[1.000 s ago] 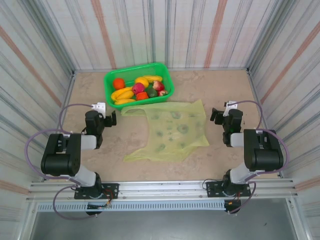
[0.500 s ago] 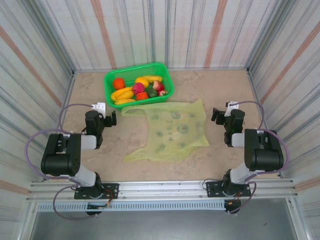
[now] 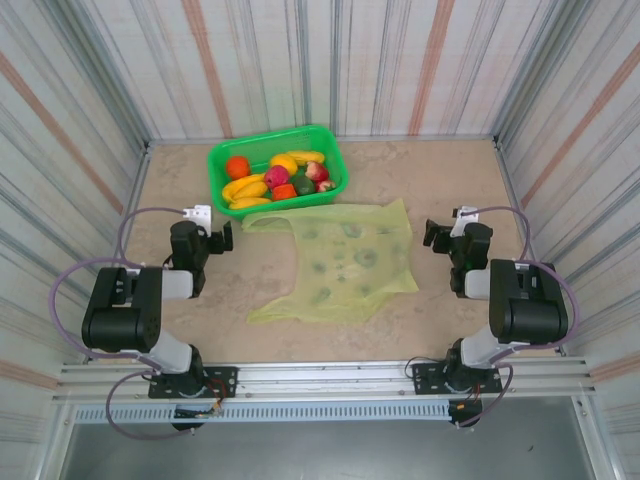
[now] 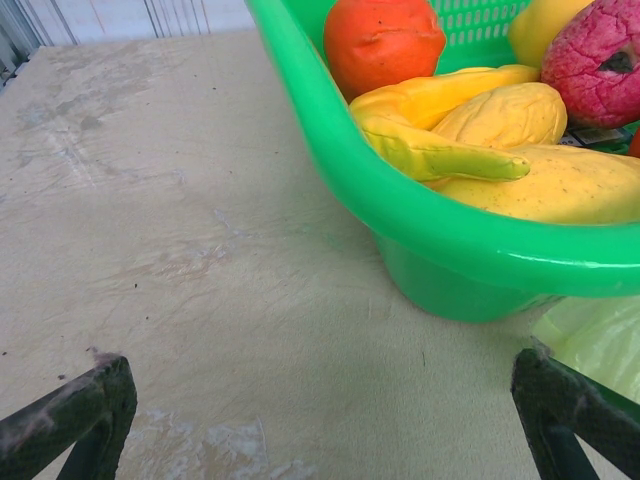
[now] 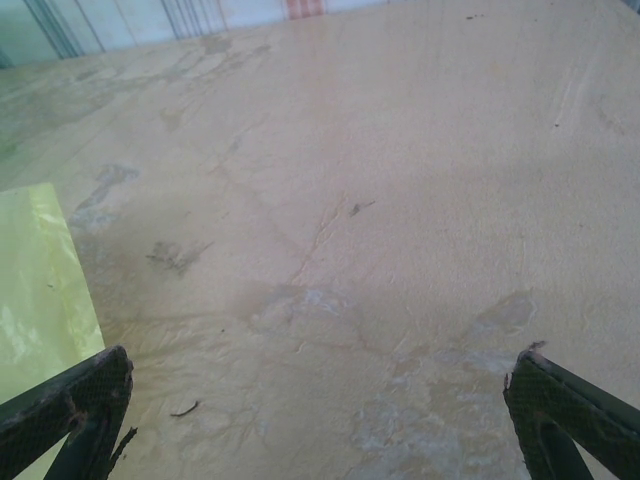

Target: Place the fake fruits into the plastic bag and tie a complex knot

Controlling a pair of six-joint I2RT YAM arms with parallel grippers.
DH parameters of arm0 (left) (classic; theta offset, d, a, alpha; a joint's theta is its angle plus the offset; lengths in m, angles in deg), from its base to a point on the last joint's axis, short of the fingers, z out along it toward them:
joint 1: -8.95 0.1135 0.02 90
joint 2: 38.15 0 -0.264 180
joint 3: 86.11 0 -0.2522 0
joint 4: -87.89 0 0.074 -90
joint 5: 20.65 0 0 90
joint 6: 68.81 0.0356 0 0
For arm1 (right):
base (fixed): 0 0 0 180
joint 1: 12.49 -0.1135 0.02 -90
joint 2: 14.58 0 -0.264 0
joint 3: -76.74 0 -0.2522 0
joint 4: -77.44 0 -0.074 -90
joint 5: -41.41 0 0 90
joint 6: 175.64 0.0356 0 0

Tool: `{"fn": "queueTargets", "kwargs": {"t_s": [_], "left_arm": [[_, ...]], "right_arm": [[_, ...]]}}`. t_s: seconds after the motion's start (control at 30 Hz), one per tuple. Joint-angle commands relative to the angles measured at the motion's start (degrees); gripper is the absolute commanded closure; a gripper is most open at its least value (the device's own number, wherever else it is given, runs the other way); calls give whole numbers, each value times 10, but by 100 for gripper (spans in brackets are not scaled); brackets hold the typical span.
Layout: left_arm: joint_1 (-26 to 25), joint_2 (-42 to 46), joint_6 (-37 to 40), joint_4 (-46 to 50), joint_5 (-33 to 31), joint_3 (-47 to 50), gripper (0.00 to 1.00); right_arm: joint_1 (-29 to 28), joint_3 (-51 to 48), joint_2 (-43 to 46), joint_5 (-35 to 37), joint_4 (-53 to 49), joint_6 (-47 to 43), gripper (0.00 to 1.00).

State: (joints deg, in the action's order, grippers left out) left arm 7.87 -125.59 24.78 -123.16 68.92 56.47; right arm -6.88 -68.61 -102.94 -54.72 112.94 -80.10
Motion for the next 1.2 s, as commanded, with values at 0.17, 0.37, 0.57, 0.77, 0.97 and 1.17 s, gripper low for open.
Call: {"fn": "queueTargets", "kwargs": {"t_s": [0.17, 0.37, 0.57, 0.77, 0.97, 1.17], "left_arm": [[0, 10, -3, -5, 0, 2, 1], [9, 3, 12, -19, 64, 2, 1], [2, 29, 31, 16, 81, -6, 1], [-125, 213, 140, 173, -31, -44, 1], [-230, 461, 152, 264, -50, -48, 1], [-375, 558, -63, 614, -140, -194, 1]], "right_arm": [[6, -7, 13, 16, 22, 22, 1], [-38, 53, 207, 58, -213, 0, 1], [-199, 171, 370, 109, -400, -41, 1], [-394, 348, 386, 252, -624, -28, 1], [-444, 464, 415, 98, -792, 78, 1], [-476, 411, 416, 80, -799, 157, 4]]}}
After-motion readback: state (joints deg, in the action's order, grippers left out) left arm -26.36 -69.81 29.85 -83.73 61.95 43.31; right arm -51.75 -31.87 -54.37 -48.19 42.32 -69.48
